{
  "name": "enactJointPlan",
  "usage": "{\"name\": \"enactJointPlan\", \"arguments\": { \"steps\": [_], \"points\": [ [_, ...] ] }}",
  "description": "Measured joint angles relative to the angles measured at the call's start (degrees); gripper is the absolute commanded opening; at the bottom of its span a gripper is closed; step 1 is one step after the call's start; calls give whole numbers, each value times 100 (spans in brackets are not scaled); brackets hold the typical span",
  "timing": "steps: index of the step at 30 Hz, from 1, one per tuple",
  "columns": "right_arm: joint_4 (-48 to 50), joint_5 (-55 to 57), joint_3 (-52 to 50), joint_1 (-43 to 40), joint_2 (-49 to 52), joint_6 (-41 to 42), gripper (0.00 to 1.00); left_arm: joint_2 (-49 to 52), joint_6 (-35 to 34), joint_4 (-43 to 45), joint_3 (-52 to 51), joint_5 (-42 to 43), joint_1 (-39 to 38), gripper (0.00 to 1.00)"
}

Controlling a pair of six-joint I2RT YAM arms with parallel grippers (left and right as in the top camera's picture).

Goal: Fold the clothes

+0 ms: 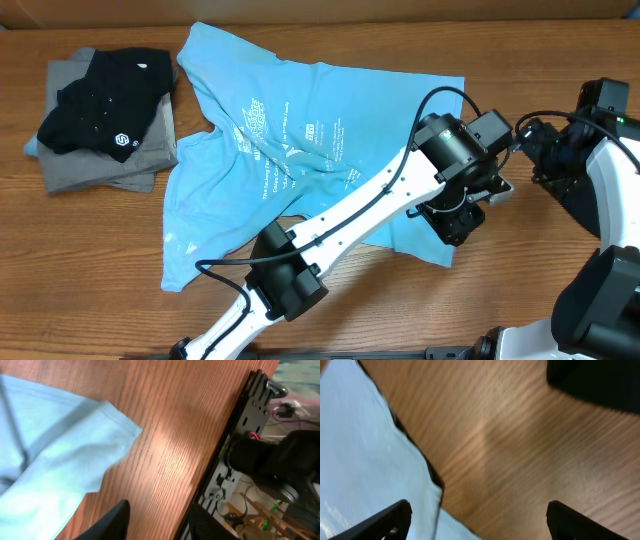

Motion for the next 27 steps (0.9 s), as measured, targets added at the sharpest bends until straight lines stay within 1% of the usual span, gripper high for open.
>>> {"name": "enactJointPlan", "arguments": {
  "steps": [2, 3, 5, 8, 11, 16, 20, 24, 27],
  "points": [
    [-247, -186, 0, 0, 0, -109, 89, 4, -20, -284, 417, -205, 83, 48],
    [-402, -269, 0, 2, 0, -155, 89, 4, -35, -417, 647, -354, 142, 51],
    [-809, -385, 0, 31, 0, -254, 88, -7, -63, -481, 1128, -695, 326, 54],
    [-1276, -457, -11, 153, 0, -437, 85, -72, -105, -485, 1482, -1147, 640, 56],
    [-1362, -503, -186, 422, 0, -575, 81, -264, -192, -487, 1576, -1637, 1049, 57],
    [-874, -560, -1126, 1060, 0, -627, 81, -741, -234, -487, 1587, -2085, 1773, 57],
    [-369, -608, -1943, 1453, 11, -562, 78, -1246, -251, -490, 1600, -2306, 2404, 61],
    [-59, -627, -2511, 1550, 11, -380, 77, -1749, -280, -492, 1613, -2588, 3058, 62],
    [181, -669, -2776, 1550, 11, -238, 72, -2063, -315, -494, 1611, -2695, 3550, 63]
  ]
}}
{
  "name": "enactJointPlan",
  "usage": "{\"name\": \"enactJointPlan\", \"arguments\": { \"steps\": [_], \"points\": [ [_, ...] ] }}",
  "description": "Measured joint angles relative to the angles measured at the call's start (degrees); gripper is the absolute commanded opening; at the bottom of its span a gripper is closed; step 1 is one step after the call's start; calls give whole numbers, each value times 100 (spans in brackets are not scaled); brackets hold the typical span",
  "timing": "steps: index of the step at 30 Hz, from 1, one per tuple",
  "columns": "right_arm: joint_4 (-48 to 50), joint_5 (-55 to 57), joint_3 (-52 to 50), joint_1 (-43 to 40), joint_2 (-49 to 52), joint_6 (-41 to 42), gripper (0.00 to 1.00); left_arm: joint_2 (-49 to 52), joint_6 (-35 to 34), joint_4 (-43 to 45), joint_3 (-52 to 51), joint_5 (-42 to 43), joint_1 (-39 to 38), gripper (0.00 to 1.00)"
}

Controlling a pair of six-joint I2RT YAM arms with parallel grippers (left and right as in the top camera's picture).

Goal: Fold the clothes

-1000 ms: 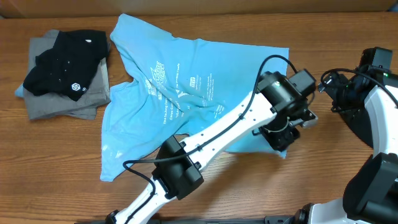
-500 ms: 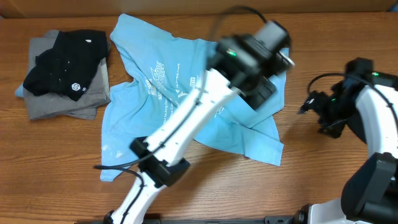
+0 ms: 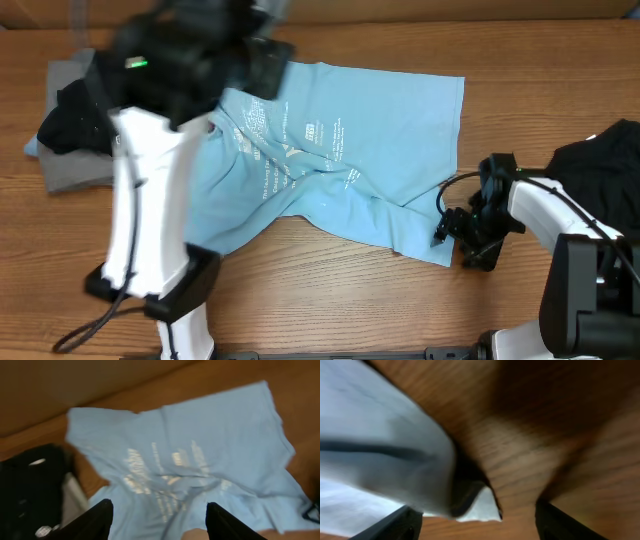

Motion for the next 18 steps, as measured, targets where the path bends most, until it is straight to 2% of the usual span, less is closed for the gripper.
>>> {"name": "enactJointPlan", "arguments": {
  "steps": [1, 4, 10, 11, 14, 18],
  "points": [
    [35, -33, -42, 0, -15, 52, 71, -98, -2, 2, -17, -22, 166, 63],
    [254, -225, -203, -11, -151, 177, 56, -431, -4, 2, -236, -81, 647, 64],
    [546, -636, -361, -11, -175, 223, 9, -852, -22, -13, -960, -184, 1436, 69],
    [522, -632, -356, -11, -166, 179, 6, -868, -24, -11, -1071, -179, 1534, 69],
    [249, -485, -271, -52, -166, 212, 4, -870, -31, -11, -1445, -157, 1788, 63],
    [-358, 46, 313, -345, -380, 330, 4, -870, -42, -13, -1952, -85, 2033, 63]
  ]
}}
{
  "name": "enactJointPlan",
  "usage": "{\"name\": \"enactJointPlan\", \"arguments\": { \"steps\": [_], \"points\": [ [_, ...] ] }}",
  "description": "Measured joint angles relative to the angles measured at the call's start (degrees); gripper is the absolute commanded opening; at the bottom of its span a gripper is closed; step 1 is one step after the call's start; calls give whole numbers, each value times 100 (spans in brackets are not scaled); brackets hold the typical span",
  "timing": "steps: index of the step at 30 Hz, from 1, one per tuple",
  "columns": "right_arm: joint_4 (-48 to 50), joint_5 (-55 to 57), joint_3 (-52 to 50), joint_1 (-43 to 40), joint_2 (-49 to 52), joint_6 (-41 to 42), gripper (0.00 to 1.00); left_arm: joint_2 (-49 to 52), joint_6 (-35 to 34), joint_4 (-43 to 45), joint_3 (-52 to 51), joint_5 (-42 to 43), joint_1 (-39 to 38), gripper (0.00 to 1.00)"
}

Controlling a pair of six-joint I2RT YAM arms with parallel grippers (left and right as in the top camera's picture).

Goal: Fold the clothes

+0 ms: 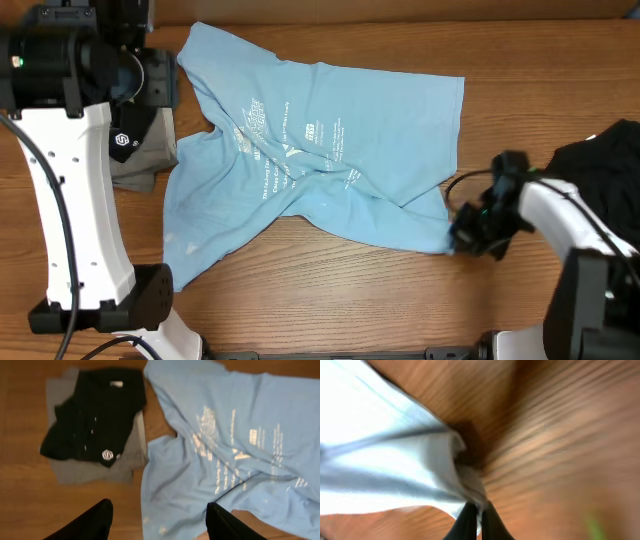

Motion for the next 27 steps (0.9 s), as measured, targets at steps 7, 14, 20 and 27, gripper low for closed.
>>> {"name": "enactJointPlan", "arguments": {
  "steps": [7, 14, 20, 27],
  "points": [
    [-896, 960, 1698, -1467, -844, 247, 4, -48, -2, 2, -540, 63, 273, 65],
    [-1453, 1263, 2157, -2758, -1047, 103, 22, -551, -44, 0, -1104, 254, 468, 64],
    [-1414, 1255, 2157, -2734, -1047, 2, 55, -782, -92, 9, -2179, 839, 468, 58],
    [-1239, 1110, 2157, -2734, -1047, -39, 63, -730, -109, 855, -4336, 1515, 365, 56]
  ]
}}
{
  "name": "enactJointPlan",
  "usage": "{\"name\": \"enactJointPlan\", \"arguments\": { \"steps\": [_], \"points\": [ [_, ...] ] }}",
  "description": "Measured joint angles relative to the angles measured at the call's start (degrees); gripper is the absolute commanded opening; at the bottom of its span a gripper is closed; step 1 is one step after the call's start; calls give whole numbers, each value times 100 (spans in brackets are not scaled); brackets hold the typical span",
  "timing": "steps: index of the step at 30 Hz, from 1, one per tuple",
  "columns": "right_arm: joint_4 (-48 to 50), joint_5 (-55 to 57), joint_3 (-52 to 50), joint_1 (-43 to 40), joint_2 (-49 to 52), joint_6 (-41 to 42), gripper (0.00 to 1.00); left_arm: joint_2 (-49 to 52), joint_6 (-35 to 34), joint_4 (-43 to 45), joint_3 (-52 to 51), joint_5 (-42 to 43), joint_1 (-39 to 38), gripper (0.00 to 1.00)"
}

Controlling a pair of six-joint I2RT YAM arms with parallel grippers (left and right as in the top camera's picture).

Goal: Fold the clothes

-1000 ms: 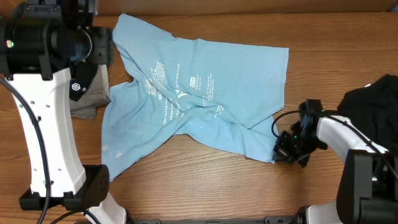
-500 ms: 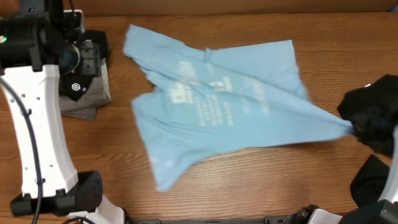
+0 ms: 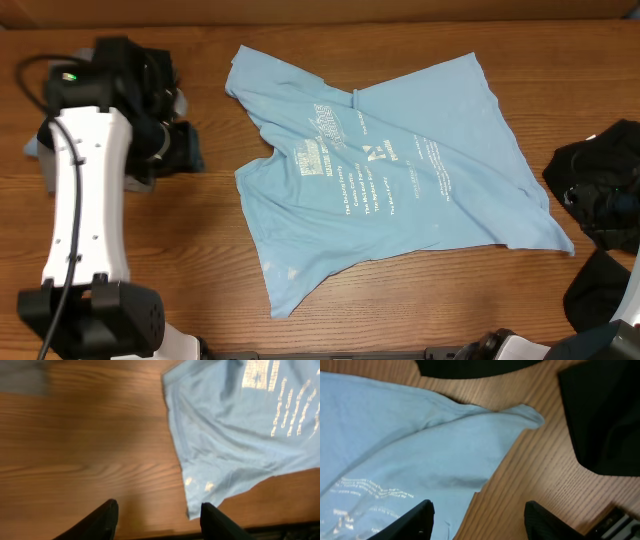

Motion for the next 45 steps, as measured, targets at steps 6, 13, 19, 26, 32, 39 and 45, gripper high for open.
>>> {"name": "enactJointPlan", "arguments": {
  "steps": [6, 13, 19, 26, 32, 39, 45],
  "points": [
    [205, -461, 0, -2, 0, -186, 65, 11, -68, 1587, -1812, 339, -702, 59],
    [216, -715, 0, 0, 0, -319, 66, 92, -503, 2857, -3451, 466, -1532, 61],
    [247, -769, 0, 0, 0, -363, 66, 109, -933, 3558, -4192, 442, -1832, 66],
    [249, -798, 0, 0, 0, -380, 66, 31, -1478, 4030, -4597, 369, -1849, 23],
    [249, -811, 0, 0, 0, -380, 66, 4, -1596, 4046, -4725, 367, -1843, 4],
    [251, -815, 0, 0, 0, -385, 66, 50, -1738, 2190, -4369, -385, -1104, 4],
    [273, -809, -2, -2, 0, -380, 67, -221, -1738, 1414, -3729, -1480, 149, 4]
  ]
}}
